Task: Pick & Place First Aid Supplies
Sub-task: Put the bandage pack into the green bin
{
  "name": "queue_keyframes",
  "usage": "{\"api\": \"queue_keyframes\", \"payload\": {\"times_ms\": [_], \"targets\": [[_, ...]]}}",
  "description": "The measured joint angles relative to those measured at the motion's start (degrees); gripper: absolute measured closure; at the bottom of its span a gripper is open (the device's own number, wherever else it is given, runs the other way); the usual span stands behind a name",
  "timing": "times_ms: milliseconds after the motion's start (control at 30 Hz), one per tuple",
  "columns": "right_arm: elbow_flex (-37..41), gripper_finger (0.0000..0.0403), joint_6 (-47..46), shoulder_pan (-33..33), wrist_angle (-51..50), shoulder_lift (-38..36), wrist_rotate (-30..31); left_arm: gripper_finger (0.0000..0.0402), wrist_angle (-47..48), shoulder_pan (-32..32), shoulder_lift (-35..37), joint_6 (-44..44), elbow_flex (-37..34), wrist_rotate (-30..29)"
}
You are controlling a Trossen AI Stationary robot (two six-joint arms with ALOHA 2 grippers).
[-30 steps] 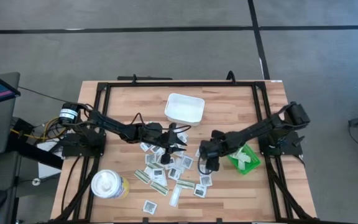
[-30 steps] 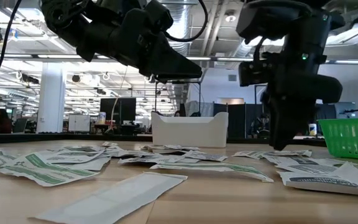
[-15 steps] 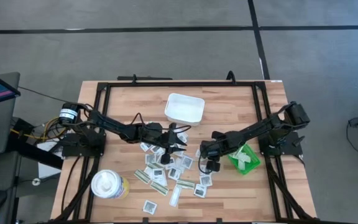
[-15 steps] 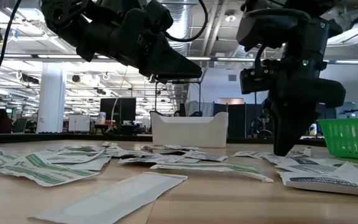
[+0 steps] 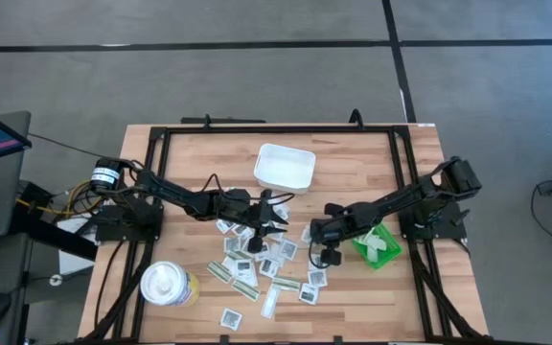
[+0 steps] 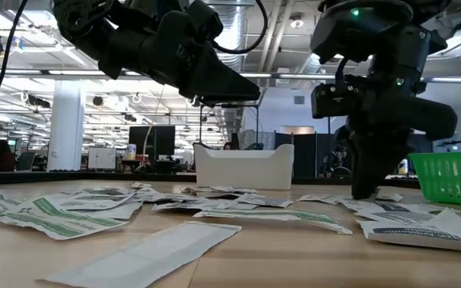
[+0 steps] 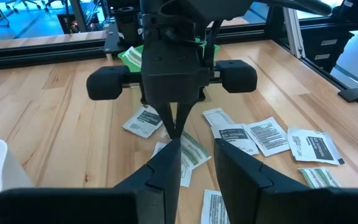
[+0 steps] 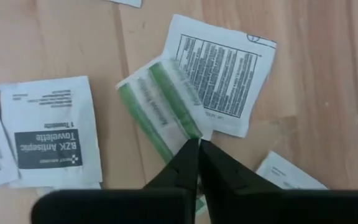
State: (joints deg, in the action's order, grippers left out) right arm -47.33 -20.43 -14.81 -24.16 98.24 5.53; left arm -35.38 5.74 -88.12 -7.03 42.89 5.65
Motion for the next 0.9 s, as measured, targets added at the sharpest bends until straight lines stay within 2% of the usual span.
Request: {"api": "queue_keyframes", "payload": {"times_ms": [133, 267, 400, 533, 700, 800, 900], "targets": [[-1.2, 0.0388, -0.6, -0.7, -1.3, -2.0, -1.3, 0.0305, 0.0, 0.0, 0.0, 0.0, 0.0, 0.0], [-5.3, 0.04, -2.0, -2.4, -4.7, -6.1, -1.8, 0.0305, 0.2, 0.0, 0.0, 0.0, 0.0, 0.0], [-8.8, 0.04, -5.8, -5.1, -13.7, -10.7, 1.6, 0.0305, 0.5, 0.0, 0.0, 0.0, 0.0, 0.0], [-10.6, 0.04, -18.3, -9.4, -26.8, -15.9, 5.9, 0.0305, 0.7, 0.0, 0.0, 0.0, 0.0, 0.0], [-7.8, 0.0401, -42.2, -15.8, -40.5, -19.8, 8.7, 0.0305, 0.7, 0.3, 0.0, 0.0, 0.0, 0.0], [-4.6, 0.0399, -54.4, -19.3, -44.3, -20.4, 8.7, 0.0305, 0.7, 0.5, 0.0, 0.0, 0.0, 0.1], [-0.9, 0.0383, -59.9, -20.9, -44.9, -20.5, 6.6, 0.0305, 0.6, 0.6, 0.0, 0.0, 0.0, 0.1]]}}
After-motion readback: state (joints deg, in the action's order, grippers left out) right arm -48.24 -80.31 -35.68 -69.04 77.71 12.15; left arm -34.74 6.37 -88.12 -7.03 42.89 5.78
